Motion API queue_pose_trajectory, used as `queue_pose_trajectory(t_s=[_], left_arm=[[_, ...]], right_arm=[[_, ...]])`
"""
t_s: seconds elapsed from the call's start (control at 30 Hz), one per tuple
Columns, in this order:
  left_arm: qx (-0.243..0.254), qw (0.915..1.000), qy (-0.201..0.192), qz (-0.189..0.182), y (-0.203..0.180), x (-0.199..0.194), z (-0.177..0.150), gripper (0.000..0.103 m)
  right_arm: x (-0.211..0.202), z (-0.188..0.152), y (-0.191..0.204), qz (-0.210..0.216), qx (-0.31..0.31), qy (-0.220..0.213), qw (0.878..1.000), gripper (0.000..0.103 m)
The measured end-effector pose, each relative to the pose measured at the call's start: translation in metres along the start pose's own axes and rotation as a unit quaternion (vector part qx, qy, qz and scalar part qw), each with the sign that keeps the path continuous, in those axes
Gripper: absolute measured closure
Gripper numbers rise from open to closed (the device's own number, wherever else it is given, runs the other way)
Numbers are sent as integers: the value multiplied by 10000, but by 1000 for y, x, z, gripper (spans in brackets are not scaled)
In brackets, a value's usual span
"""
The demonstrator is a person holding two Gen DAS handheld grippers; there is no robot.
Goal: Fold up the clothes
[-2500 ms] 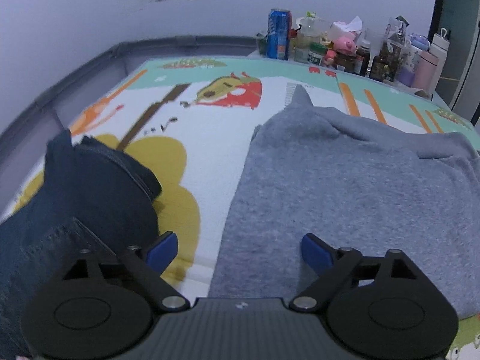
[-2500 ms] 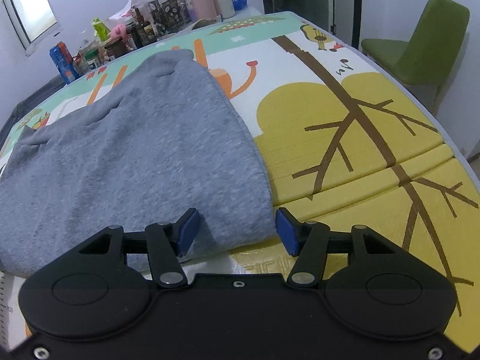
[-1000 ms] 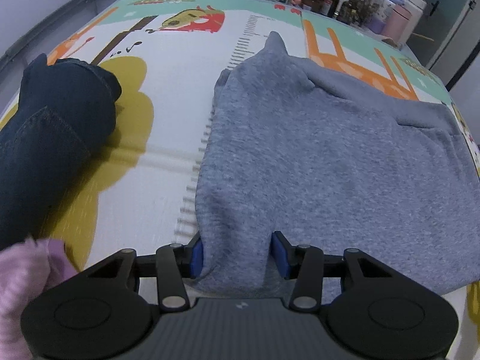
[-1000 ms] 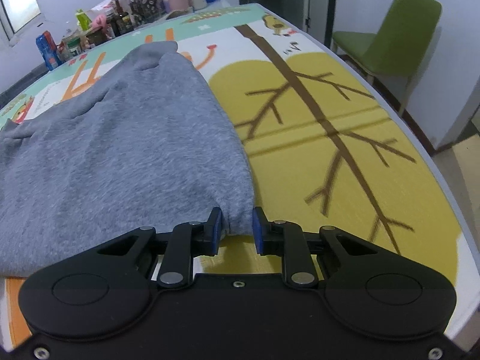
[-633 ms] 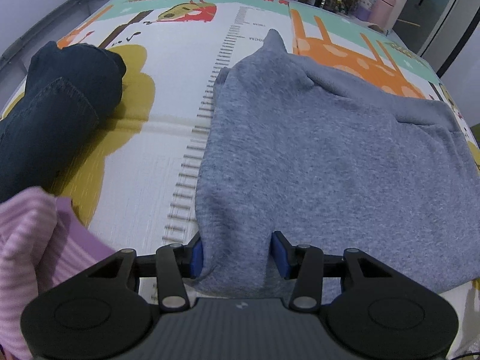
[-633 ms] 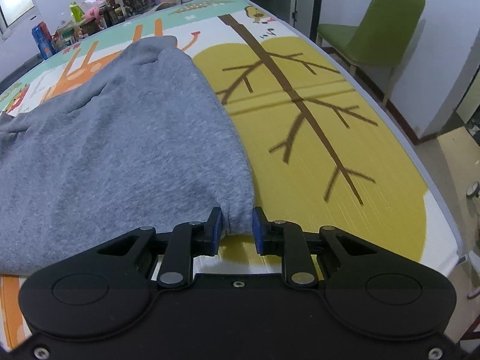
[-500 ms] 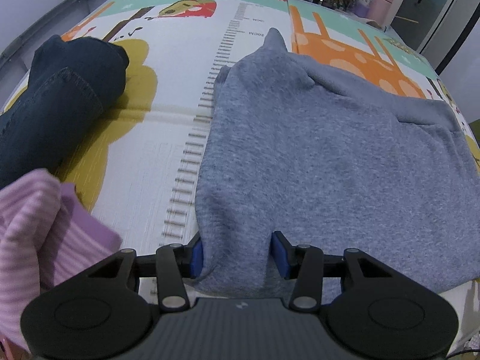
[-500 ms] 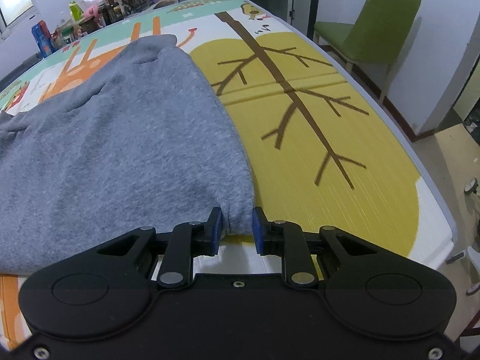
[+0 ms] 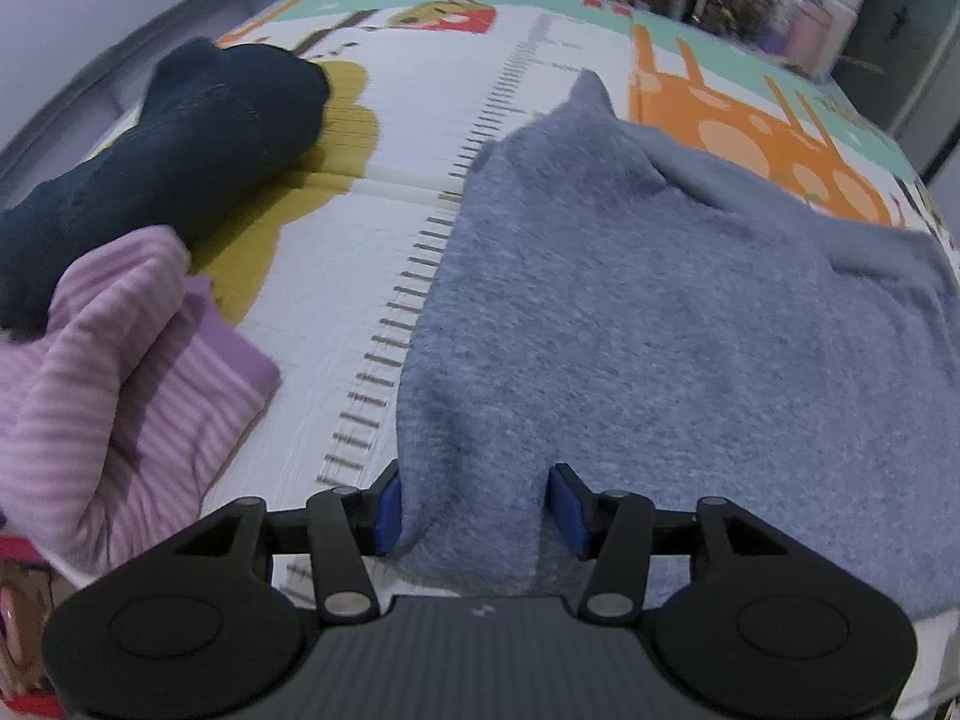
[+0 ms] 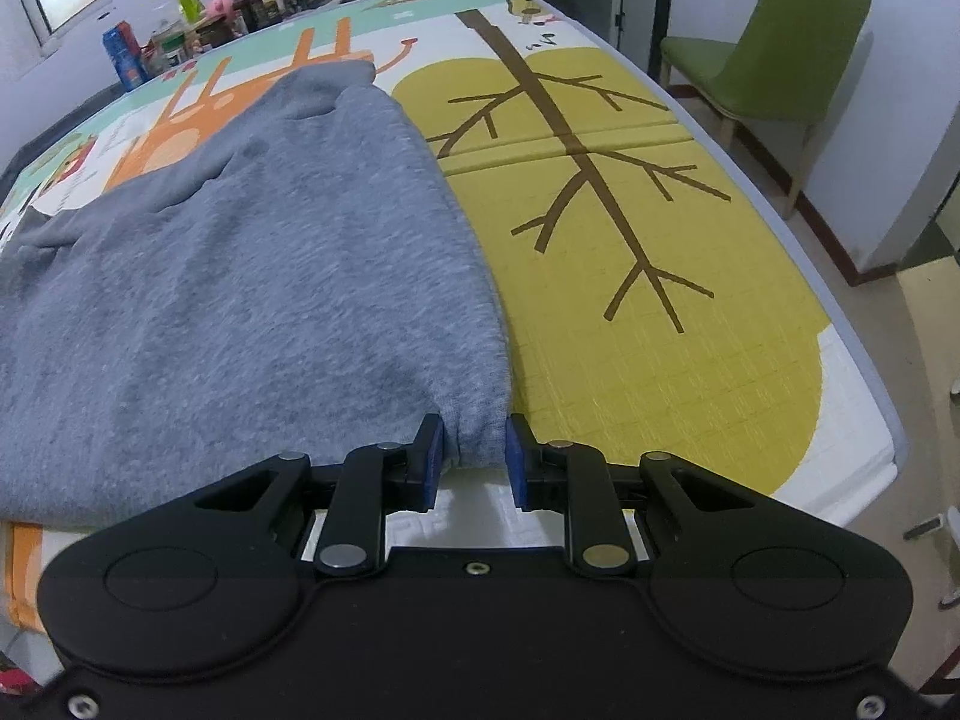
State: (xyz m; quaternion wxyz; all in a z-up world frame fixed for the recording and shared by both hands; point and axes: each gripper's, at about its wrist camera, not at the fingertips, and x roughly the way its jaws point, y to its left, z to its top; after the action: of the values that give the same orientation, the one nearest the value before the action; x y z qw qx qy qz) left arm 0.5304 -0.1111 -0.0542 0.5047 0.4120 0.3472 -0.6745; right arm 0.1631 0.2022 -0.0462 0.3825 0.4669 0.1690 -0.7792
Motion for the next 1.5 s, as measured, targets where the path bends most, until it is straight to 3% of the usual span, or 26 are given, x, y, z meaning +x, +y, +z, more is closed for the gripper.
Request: queue_pose_trajectory(t_s=[0.23,0.43,0.73,1.03,1.23,1.4,1.5], left_arm=[[-325,9980,-460,300,-6,-26,-9,44],[-53,9963,-832,207,-21,-47,-6,36],[783,9920,-940,-324,-61,-54,3,30],[1489,9806,-778,-1013,-110,-37,1,30],[1845,9719,-724,-1270,-137,-21,3,35],[2186,9643,-732,-1302,-162,-8,3,53],[2343,9608,-728,-1293,-176,4,5,58]], right_arm=[[-17,5,-2,-3,-362,-362,9987,75],[-37,20,1,254,-237,-757,9965,67],[-44,33,58,668,-580,-903,9920,67],[-34,25,115,944,-971,-922,9865,68],[-18,20,131,964,-1059,-678,9874,77],[-12,18,130,1006,-976,-571,9885,81],[-8,19,129,1011,-923,-512,9893,83]])
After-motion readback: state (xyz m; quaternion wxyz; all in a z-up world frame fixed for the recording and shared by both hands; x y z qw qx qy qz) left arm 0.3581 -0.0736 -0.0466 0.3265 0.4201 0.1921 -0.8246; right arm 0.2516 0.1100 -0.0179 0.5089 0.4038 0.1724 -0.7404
